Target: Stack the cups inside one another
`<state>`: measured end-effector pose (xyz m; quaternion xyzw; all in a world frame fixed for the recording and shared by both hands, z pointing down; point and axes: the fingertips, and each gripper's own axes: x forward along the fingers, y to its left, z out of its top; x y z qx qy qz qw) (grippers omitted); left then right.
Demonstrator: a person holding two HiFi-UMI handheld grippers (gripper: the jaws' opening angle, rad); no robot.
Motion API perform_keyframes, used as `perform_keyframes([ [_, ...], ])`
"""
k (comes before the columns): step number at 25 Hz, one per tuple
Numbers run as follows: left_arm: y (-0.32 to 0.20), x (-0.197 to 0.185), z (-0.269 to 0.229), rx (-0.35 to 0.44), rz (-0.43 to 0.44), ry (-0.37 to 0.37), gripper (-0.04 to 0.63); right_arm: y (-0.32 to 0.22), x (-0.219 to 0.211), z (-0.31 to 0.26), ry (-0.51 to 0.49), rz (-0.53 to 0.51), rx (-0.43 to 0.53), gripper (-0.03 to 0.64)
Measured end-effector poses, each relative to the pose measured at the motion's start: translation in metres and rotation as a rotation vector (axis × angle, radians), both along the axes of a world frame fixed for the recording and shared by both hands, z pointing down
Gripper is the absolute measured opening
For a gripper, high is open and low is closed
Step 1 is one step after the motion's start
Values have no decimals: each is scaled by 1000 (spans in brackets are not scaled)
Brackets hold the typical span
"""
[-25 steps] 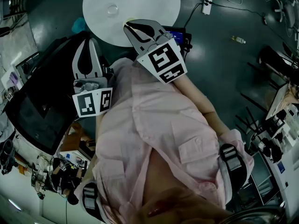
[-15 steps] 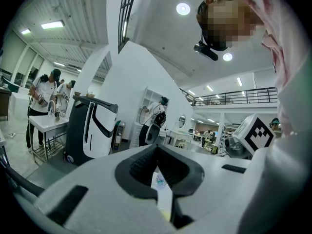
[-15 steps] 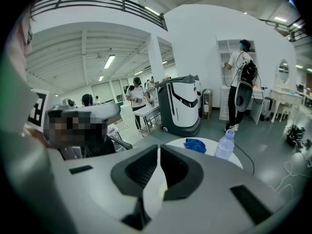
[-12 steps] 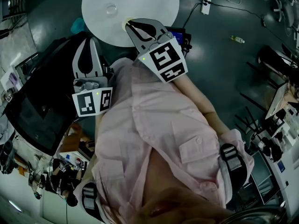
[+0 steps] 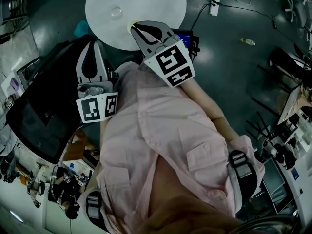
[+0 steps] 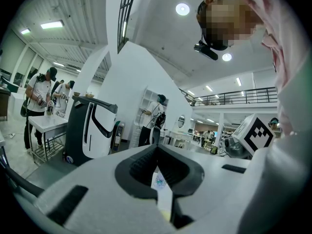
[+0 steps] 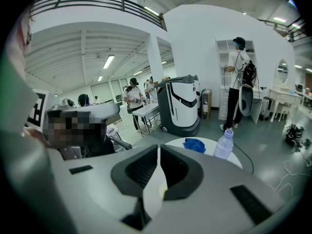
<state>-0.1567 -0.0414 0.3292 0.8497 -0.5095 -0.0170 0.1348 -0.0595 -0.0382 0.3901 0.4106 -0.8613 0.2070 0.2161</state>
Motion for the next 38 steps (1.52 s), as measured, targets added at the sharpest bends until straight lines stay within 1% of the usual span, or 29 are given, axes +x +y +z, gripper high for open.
perform_keyframes([
  [38, -3, 1, 3, 3, 8, 12, 16, -2, 5, 2, 7, 26, 3, 37],
])
